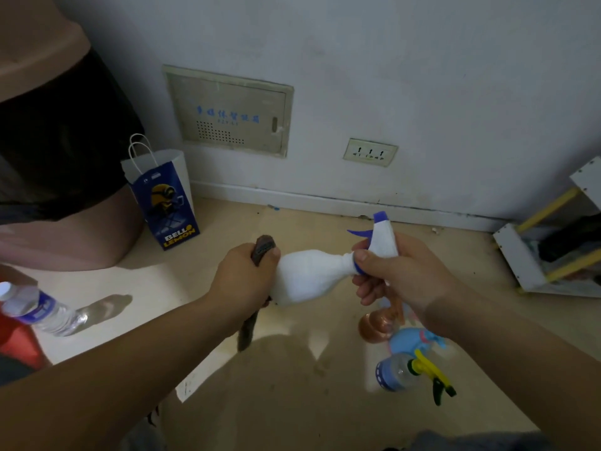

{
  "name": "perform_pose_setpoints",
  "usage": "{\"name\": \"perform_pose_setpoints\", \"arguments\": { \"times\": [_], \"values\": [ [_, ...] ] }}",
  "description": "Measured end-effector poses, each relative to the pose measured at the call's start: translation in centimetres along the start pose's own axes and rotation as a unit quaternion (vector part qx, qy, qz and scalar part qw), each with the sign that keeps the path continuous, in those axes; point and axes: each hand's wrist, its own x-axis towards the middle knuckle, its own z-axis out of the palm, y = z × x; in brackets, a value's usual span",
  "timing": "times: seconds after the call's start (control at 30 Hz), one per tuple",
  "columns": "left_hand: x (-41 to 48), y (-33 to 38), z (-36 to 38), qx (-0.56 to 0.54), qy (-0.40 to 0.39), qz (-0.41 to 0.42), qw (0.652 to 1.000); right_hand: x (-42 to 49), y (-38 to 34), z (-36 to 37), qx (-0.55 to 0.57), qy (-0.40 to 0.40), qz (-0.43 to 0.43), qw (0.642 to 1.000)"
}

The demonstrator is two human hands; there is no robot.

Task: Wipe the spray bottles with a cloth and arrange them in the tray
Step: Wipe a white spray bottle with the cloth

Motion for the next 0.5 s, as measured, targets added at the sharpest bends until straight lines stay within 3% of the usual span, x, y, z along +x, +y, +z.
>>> {"name": "perform_pose_setpoints", "arguments": {
  "times": [0.07, 0.13, 0.33, 0.43, 0.5],
  "values": [
    [0.2, 0.4, -0.2, 0.083, 0.022, 0.094, 0.992, 0.3, -0.2, -0.9, 0.017, 0.011, 0.003, 1.000],
    [0.2, 1.2, -0.3, 0.095, 0.035, 0.141, 0.985, 0.5, -0.4, -1.6, 0.037, 0.020, 0.005, 0.999],
    [0.2, 2.1, -0.3, 0.035, 0.022, 0.118, 0.992, 0.4, -0.1, -2.7, -0.035, -0.021, -0.014, 0.999],
    [-1.8, 2.8, 0.7, 0.138, -0.008, 0.264, 0.955, 0.0, 0.0, -2.3, -0.077, -0.096, -0.034, 0.992],
    [-3.1, 2.9, 1.7, 0.171, -0.093, 0.329, 0.924, -0.3, 0.0, -2.0, -0.095, -0.130, -0.050, 0.986]
  ]
}}
